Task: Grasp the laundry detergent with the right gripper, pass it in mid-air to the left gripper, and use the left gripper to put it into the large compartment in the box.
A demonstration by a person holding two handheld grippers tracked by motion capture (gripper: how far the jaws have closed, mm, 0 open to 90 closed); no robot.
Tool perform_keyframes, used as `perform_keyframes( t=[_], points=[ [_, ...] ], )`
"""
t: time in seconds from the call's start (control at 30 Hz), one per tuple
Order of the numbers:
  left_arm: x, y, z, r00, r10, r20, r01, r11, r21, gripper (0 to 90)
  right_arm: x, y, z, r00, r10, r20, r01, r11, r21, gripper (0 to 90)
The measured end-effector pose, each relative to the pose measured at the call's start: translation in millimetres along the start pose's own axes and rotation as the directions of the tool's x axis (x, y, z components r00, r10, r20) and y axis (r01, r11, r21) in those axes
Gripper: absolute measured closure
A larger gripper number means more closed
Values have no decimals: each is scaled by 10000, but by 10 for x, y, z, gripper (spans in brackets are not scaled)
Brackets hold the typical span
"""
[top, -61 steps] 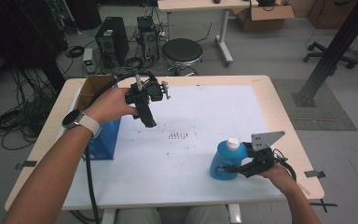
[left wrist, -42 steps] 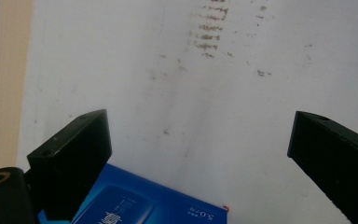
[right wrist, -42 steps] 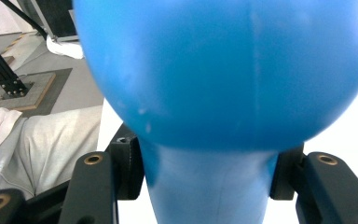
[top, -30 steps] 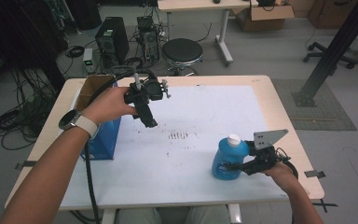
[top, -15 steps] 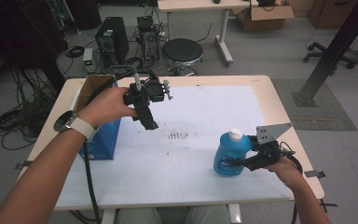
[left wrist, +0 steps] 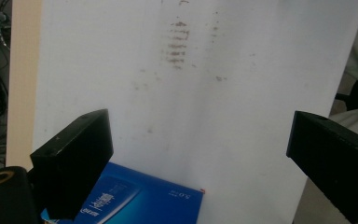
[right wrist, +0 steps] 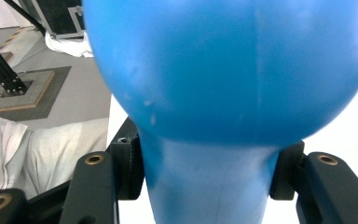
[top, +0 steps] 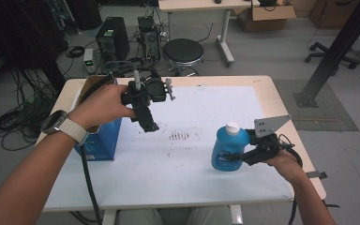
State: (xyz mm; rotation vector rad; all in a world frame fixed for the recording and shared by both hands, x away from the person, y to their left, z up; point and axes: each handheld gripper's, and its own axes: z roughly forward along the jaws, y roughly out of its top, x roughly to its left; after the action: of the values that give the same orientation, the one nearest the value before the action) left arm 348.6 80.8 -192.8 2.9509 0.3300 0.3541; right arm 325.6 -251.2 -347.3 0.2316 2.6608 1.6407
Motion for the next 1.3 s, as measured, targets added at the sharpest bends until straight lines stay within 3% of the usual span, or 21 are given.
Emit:
perform_keyframes(
  t=[0.63,0.87,1.3],
  points=[
    [-184,28,-167,9993,359,140,-359,9994,-32,72,-66,414,332,9977,-509,-443,517,9985,184,440],
    [-245,39,-177,9977,523,432,-526,9986,73,73,-69,500,493,9958,-647,-647,662,9976,223,440],
    [-297,61,-150,9929,668,987,-657,9977,-149,71,-33,573,755,9923,-892,-856,931,9947,427,441]
  ],
)
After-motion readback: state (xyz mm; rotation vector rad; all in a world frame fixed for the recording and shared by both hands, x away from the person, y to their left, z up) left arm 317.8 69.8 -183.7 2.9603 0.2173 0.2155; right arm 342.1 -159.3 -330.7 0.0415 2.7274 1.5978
